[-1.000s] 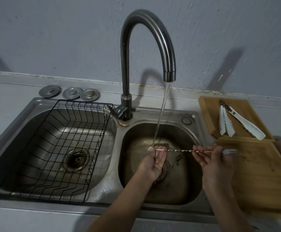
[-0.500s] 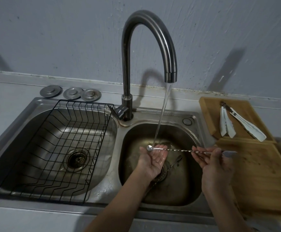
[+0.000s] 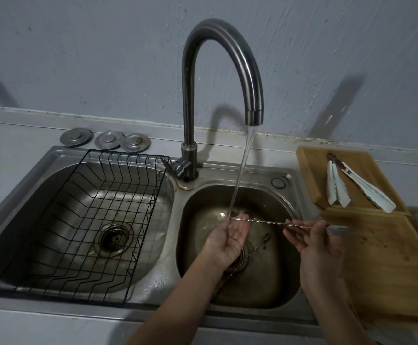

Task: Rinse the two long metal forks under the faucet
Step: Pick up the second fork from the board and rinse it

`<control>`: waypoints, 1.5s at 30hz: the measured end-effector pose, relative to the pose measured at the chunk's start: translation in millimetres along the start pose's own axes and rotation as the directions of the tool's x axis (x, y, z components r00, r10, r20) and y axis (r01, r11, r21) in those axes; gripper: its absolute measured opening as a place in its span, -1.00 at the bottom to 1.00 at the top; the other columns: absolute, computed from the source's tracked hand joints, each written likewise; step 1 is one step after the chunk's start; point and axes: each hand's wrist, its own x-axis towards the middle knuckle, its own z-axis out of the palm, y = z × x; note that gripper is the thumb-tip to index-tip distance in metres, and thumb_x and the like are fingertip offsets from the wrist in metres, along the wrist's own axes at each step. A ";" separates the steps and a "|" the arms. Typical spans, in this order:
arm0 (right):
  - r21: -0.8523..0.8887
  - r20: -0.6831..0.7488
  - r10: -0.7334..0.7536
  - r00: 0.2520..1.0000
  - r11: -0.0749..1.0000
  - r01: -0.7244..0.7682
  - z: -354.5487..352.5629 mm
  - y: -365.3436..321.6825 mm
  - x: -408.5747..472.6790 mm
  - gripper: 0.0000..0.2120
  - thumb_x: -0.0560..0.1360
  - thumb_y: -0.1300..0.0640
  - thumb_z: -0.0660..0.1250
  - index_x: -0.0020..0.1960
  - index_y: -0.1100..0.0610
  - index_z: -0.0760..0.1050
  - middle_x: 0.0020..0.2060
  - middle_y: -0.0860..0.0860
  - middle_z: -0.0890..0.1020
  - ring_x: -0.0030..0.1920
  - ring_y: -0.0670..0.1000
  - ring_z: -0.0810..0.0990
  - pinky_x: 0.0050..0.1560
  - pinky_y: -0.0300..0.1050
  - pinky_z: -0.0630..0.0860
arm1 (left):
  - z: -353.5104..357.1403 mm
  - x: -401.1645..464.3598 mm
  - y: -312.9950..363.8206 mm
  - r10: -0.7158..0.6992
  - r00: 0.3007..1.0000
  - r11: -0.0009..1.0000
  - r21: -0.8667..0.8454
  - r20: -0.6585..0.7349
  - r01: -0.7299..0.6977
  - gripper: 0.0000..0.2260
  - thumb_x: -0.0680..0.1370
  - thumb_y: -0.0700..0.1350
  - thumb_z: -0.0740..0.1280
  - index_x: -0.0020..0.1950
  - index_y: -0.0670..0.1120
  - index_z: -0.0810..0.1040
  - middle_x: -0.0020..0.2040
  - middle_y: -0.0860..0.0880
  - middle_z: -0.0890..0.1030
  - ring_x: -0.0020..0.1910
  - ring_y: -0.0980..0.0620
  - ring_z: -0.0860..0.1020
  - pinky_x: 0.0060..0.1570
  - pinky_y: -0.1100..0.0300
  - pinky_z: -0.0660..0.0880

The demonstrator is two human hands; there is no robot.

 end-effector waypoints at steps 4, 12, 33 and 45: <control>-0.014 0.004 0.041 0.999 0.999 -0.041 -0.9 -2.0 -0.8 -0.72 0.50 -0.07 0.11 -0.19 0.11 0.43 -0.26 0.00 0.64 -0.34 -0.11 0.60 -0.36 -0.16 0.51 | 2.6 -2.8 2.6 0.016 1.000 0.999 0.037 0.015 -0.016 -0.81 0.58 -0.19 0.23 0.06 -0.30 0.52 -0.23 -0.22 0.70 -0.31 -0.06 0.70 -0.35 0.11 0.65; 0.189 0.001 0.244 0.970 0.952 -0.240 -0.6 -3.6 0.8 -0.75 0.57 0.10 0.13 -0.24 0.12 0.44 -0.35 0.02 0.62 -0.30 -0.01 0.62 -0.27 -0.14 0.58 | -3.1 -3.3 -0.2 -0.002 1.000 0.998 0.063 -0.001 0.002 -0.83 0.58 -0.21 0.22 -0.02 -0.27 0.55 -0.23 -0.19 0.70 -0.32 -0.02 0.70 -0.31 0.11 0.65; 0.123 -0.061 0.082 0.995 0.990 -0.074 -14.2 7.4 9.0 -0.73 0.59 0.04 0.04 -0.16 0.12 0.42 -0.42 0.01 0.64 -0.39 -0.05 0.61 -0.38 -0.21 0.58 | -10.1 7.0 -1.6 0.143 0.990 0.988 0.051 -0.008 -0.143 -0.87 0.58 -0.32 0.19 -0.04 -0.29 0.53 -0.09 -0.19 0.63 -0.16 -0.01 0.66 -0.27 0.20 0.65; 0.120 -0.067 0.014 0.998 0.993 -0.006 -17.4 11.2 13.1 -0.67 0.42 -0.10 0.13 -0.21 0.18 0.42 -0.45 0.01 0.64 -0.42 -0.06 0.61 -0.41 -0.21 0.58 | -8.3 3.7 -2.3 0.103 0.995 0.991 0.082 0.003 -0.103 -0.77 0.62 -0.18 0.16 -0.05 -0.27 0.55 -0.27 -0.15 0.71 -0.32 0.05 0.69 -0.26 0.22 0.63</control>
